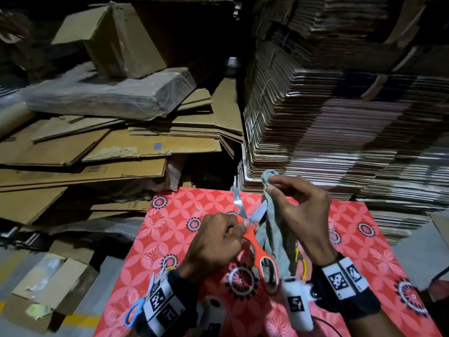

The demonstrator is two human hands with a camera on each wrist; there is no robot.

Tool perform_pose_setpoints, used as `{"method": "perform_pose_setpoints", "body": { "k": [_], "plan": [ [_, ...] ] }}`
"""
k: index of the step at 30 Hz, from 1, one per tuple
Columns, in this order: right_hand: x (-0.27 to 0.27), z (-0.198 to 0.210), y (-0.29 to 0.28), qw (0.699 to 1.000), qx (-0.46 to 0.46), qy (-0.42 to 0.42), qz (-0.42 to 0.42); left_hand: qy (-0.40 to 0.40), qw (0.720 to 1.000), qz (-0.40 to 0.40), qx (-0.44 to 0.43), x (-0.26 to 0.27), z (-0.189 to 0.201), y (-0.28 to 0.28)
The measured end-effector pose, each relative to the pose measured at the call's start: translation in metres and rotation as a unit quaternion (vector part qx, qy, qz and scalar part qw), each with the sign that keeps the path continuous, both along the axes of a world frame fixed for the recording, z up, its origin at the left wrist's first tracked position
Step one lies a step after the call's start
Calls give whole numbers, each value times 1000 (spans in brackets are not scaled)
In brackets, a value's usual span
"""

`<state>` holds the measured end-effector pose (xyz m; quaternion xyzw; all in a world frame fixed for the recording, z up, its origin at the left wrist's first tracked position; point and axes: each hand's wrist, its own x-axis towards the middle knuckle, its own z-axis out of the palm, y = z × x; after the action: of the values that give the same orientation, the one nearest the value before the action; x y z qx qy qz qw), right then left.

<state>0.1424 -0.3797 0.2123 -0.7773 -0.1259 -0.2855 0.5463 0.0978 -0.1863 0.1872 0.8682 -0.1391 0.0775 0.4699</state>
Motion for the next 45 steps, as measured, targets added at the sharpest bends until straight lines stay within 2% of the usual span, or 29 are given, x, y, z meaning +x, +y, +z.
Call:
{"method": "perform_pose_setpoints", "body": {
  "k": [6, 11, 15, 19, 22, 28, 32, 36, 41, 45],
  "plan": [
    [15, 8, -33, 991, 129, 11, -20, 15, 1000, 2, -16, -1, -4, 2],
    [4, 16, -39, 986, 164, 5, -20, 24, 998, 27, -43, 2, -3, 5],
    [-6, 17, -20, 983, 176, -38, -46, 38, 996, 23, -78, 0, -2, 0],
    [-15, 10, 10, 985, 124, -97, -71, 40, 997, 22, -65, 1, -1, -5],
    [-24, -5, 24, 992, 27, -120, -41, 27, 997, 30, -61, 3, 3, -5],
    [-33, -22, 23, 993, -58, -60, 83, 56, 994, 24, -91, 5, 2, 2],
    [-36, -31, 16, 977, -150, -60, 139, 93, 988, 28, -124, 4, 5, 2],
    [-36, -47, 15, 956, -248, -72, 142, 65, 993, 42, -92, 9, 4, 7],
    [-29, -53, 6, 940, -287, -64, 173, 48, 997, 34, -53, 8, 8, 10],
    [-20, -55, -1, 933, -307, -84, 167, 45, 998, 34, -29, 8, 6, 8]
  ]
}}
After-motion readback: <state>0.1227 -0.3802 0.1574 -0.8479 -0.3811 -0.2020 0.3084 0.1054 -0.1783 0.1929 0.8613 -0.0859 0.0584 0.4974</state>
